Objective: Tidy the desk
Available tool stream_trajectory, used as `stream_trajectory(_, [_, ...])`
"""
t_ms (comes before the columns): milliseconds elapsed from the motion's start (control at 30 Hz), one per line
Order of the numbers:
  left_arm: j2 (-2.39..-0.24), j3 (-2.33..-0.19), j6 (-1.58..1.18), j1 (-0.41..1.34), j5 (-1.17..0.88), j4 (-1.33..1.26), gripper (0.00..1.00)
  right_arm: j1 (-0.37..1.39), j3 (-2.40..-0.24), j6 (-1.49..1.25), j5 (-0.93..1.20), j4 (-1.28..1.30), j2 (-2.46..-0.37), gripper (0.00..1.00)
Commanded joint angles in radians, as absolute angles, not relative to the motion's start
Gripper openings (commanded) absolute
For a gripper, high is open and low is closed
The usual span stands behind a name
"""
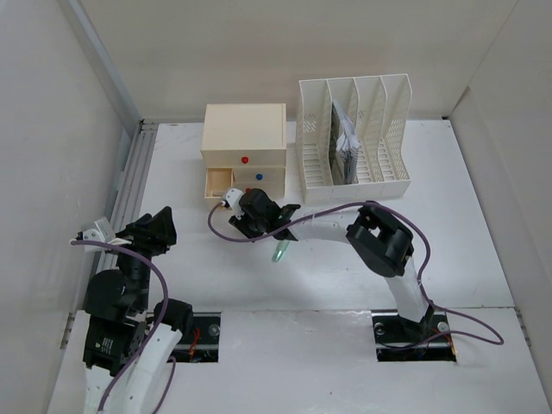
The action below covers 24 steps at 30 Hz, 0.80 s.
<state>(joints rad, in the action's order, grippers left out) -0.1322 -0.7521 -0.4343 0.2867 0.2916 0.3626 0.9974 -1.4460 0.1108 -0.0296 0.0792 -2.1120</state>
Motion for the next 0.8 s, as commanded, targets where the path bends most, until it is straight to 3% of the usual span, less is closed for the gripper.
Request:
stream_trajectory(0, [-0.12, -0.749, -0.42, 0.291, 0.287, 0.316, 0.56, 1.018, -1.473, 0.097, 0.012, 0.173, -2.146, 0.4])
stream_trajectory(133, [-0.12, -0.749, -0.42, 0.291, 0.296, 0.316, 0.56, 1.019, -1.473, 0.087, 0.021, 0.173, -2.157, 0.3])
stream_trajectory(200, [-0.12, -0.749, -0.42, 0.291, 0.296, 0.316, 0.56, 1.019, -1.453, 0.087, 0.021, 0.173, -2.157, 0.3])
stream_trajectory(467, [-0.12, -0.749, -0.42, 0.291, 0.296, 0.316, 0.56, 1.028, -1.456, 0.087, 0.012, 0.173, -2.158, 0.49])
stream_trajectory(767, [-0.11, -0.749, -0.42, 0.291, 0.296, 0.316, 0.56, 1.028, -1.483, 0.022, -0.034, 0.135, -2.192, 0.51])
